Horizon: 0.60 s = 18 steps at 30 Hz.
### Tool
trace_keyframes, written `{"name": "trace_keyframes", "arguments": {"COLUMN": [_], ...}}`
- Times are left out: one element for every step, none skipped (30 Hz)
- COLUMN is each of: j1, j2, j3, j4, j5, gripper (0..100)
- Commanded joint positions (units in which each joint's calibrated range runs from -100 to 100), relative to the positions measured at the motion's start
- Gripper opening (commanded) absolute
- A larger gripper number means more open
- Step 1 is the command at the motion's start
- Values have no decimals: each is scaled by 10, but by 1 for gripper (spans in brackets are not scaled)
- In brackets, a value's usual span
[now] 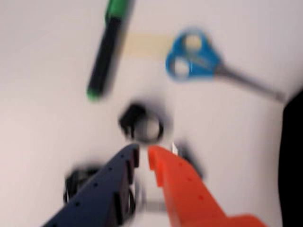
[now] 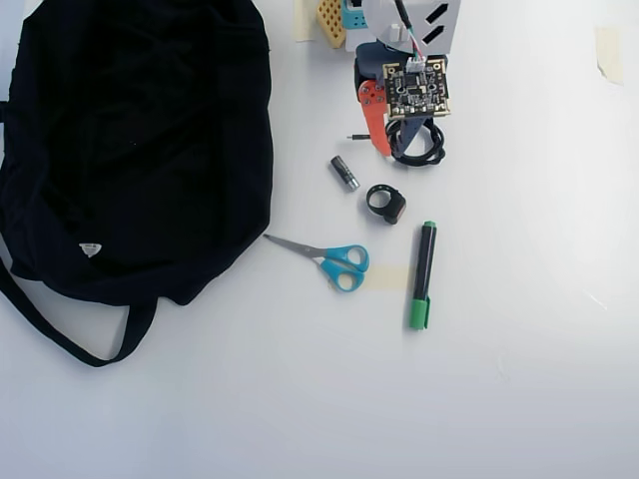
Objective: Put the cable into the black bag
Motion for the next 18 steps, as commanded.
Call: {"name": "trace_keyframes", "arguments": {"j1": [-16,-23,-28,-33,-38,-40,-40,-40,-41,-43,-48,-53,-57,-59,-62,-64,-67,-70], "j2": [-10,-13,-14,-16,-19,-20,-20,-20,-20,-20,-21,-21,-21,-21,-21,-21,-21,-21], "j3": [-28,-28,-28,-28,-28,-29,-29,-29,-29,-26,-26,-25,-22,-22,-21,-21,-21,-21], "j4": [110,122,132,140,148,150,150,150,150,150,151,151,151,151,151,151,151,151], "j5": [2,3,3,3,3,3,2,3,3,4,4,4,5,5,5,5,5,5], "gripper": [2,2,2,2,2,2,2,2,2,2,2,3,3,3,3,3,3,3]}}
